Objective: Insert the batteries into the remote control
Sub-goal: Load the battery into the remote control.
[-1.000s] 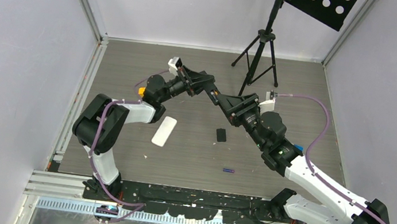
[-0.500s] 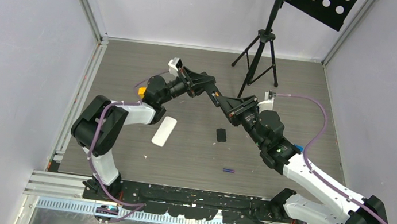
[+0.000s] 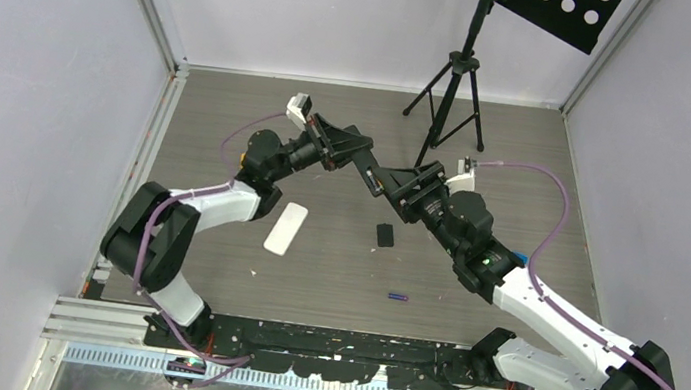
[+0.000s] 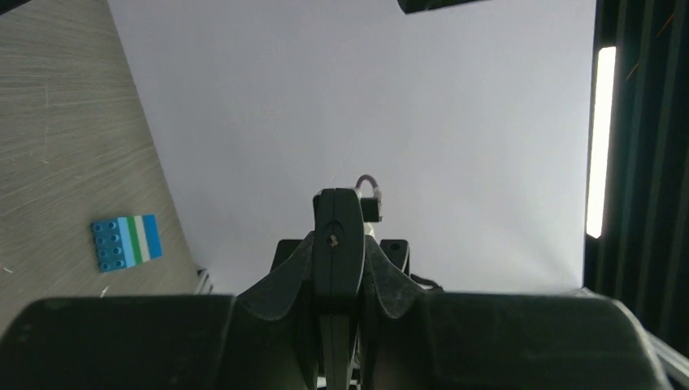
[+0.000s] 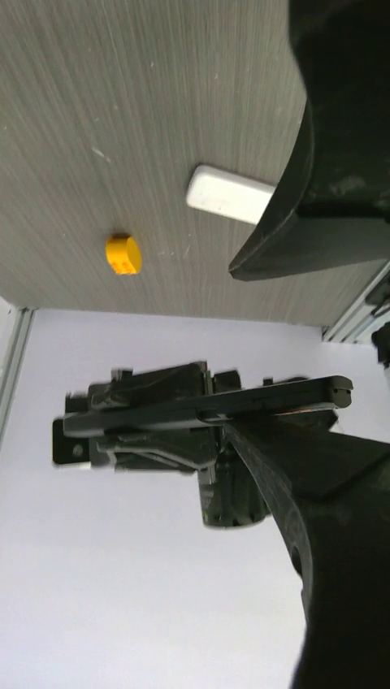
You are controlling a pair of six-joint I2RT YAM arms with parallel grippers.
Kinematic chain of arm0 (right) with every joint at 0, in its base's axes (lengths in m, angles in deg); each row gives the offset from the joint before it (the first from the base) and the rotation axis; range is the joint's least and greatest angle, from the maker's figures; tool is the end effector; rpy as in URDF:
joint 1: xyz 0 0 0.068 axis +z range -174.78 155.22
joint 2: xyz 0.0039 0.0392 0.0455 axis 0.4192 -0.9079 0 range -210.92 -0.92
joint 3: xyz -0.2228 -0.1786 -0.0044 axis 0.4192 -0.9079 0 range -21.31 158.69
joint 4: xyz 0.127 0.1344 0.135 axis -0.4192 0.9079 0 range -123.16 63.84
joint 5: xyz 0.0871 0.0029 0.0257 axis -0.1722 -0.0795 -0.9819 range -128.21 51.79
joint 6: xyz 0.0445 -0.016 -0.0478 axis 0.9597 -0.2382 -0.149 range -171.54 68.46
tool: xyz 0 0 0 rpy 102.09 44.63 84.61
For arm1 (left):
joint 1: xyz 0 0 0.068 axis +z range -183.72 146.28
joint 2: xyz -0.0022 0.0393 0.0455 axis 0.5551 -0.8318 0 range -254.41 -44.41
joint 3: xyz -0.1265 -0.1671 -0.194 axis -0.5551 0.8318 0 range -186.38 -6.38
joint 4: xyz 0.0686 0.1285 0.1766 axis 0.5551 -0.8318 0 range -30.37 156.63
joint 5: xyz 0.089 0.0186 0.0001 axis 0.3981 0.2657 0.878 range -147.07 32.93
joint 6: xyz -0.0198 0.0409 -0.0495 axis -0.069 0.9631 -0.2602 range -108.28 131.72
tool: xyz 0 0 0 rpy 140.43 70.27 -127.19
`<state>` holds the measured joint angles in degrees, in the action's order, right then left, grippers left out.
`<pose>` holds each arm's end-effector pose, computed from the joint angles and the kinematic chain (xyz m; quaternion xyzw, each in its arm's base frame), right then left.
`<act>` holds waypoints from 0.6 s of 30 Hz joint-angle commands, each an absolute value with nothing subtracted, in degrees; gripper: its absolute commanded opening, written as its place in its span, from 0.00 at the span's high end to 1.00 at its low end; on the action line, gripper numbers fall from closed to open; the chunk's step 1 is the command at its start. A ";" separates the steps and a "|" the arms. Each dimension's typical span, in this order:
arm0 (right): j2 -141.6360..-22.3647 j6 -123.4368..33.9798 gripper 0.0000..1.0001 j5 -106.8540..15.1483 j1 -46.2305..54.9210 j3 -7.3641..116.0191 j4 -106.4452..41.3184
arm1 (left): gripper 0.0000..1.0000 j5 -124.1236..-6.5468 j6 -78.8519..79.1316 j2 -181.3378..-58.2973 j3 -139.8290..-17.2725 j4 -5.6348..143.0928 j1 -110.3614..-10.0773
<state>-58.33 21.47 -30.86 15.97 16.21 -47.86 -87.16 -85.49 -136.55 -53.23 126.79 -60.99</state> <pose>0.1674 0.1354 0.3205 0.2463 0.6959 0.5377 0.4073 0.2872 -0.1783 0.3144 -0.1688 0.6003 -0.7511 0.2166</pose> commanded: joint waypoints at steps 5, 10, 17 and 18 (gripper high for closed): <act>-54.47 9.52 0.27 -36.44 15.23 20.65 -41.58 | 1.00 -95.87 -65.83 -129.62 -49.87 126.36 -57.31; -53.20 5.11 0.27 -35.03 15.03 21.74 -34.89 | 1.00 -98.45 -61.50 -127.14 -46.47 126.54 -55.00; -64.12 -7.42 0.23 -24.25 14.86 30.48 -11.07 | 1.00 -96.10 -48.40 -117.18 -43.65 109.28 -53.57; -67.16 -8.74 0.16 -23.54 14.86 32.29 -8.24 | 1.00 -94.71 -44.99 -115.39 -43.54 105.41 -53.50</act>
